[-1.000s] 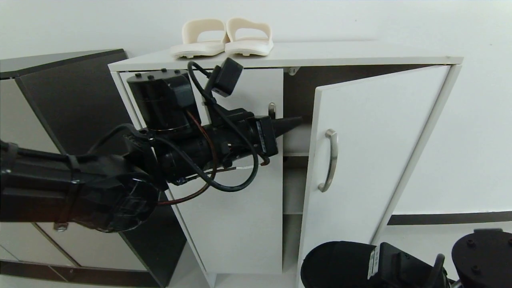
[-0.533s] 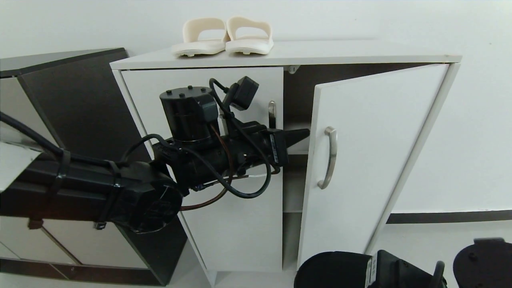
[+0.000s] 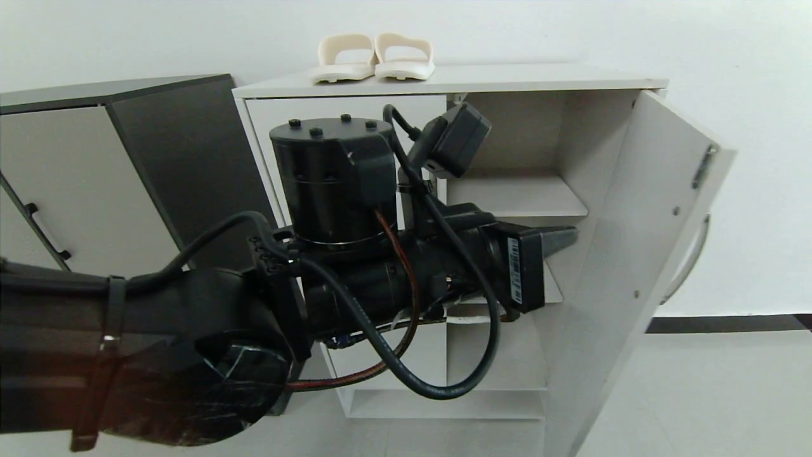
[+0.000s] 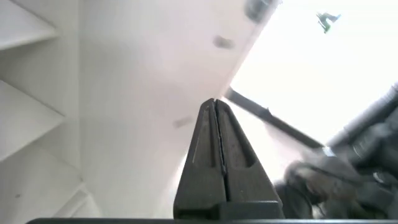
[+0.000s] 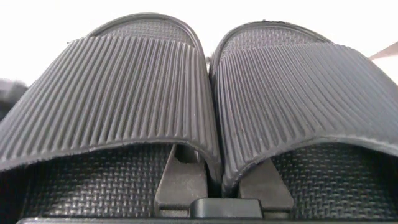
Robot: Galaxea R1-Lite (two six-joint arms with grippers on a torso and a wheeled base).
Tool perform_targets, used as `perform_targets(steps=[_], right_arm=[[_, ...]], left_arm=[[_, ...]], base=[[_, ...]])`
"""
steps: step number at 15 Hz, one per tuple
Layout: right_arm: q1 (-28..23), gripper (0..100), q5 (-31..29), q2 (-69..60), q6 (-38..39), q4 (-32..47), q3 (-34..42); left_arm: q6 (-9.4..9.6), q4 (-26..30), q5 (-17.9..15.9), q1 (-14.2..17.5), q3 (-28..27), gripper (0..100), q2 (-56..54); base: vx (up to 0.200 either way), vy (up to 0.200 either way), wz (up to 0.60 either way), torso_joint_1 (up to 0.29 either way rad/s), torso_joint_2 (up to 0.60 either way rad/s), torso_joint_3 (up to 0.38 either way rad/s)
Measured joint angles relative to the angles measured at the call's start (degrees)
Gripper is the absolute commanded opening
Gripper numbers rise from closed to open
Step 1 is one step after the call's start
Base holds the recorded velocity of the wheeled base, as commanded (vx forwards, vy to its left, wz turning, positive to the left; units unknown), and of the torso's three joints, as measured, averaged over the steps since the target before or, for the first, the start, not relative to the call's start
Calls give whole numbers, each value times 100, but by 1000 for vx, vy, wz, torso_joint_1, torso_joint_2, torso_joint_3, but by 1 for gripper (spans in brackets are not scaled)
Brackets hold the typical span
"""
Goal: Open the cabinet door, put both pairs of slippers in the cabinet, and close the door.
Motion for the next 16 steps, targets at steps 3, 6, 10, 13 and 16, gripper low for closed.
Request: perform_targets(steps=[3, 6, 10, 13, 16], right_arm=[[-777, 0, -881, 568, 158, -752, -279], [-1367, 0, -1843, 1412, 517, -2120, -538], [-2046, 0, -2336, 2561, 618, -4036, -866], [-2150, 0, -2343, 2915, 623, -4108, -962], [-2125, 0, -2344, 3051, 634, -4113, -965]], left_arm=[[169, 290, 766, 651, 328, 0, -441], [399, 795, 1616, 1635, 1209, 0, -1648], [541, 1307, 2549, 2608, 3034, 0, -4101], [873, 2868, 3171, 3383, 4247, 0, -6712], [1248, 4264, 3674, 4450, 5358, 0, -8735]], base=[[0, 0, 0, 0, 0, 0], [0, 0, 0, 0, 0, 0], [0, 0, 0, 0, 0, 0], [0, 0, 0, 0, 0, 0], [0, 0, 0, 0, 0, 0]])
